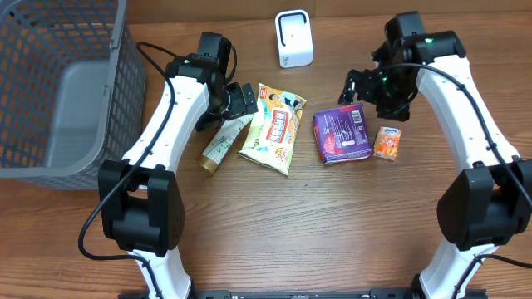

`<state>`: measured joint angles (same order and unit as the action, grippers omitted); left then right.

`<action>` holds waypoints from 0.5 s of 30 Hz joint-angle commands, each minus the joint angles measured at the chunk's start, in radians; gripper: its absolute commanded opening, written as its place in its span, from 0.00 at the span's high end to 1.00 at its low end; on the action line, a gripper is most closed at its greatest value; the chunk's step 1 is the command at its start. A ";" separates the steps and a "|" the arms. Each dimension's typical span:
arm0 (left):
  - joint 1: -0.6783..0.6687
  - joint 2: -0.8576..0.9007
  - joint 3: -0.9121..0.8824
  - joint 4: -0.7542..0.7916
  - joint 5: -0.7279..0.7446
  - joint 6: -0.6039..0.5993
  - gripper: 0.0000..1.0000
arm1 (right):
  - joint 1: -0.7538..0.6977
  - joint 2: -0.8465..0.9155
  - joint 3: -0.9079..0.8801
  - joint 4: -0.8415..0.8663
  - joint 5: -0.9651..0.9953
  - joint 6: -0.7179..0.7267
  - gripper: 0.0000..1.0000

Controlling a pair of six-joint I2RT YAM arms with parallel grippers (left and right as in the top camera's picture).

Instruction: Scan the item barcode

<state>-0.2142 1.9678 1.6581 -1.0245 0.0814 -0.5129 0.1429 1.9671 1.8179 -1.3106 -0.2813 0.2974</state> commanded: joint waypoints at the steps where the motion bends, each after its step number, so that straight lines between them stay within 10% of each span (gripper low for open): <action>1: 0.000 -0.003 0.019 0.004 -0.011 0.019 0.00 | -0.031 -0.026 0.026 -0.007 0.044 -0.008 0.00; 15: 0.000 -0.003 0.019 0.004 -0.011 0.019 0.00 | -0.018 -0.026 -0.039 0.064 -0.229 -0.139 0.00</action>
<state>-0.2142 1.9678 1.6581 -1.0245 0.0814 -0.5129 0.1139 1.9671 1.8126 -1.2831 -0.3599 0.1753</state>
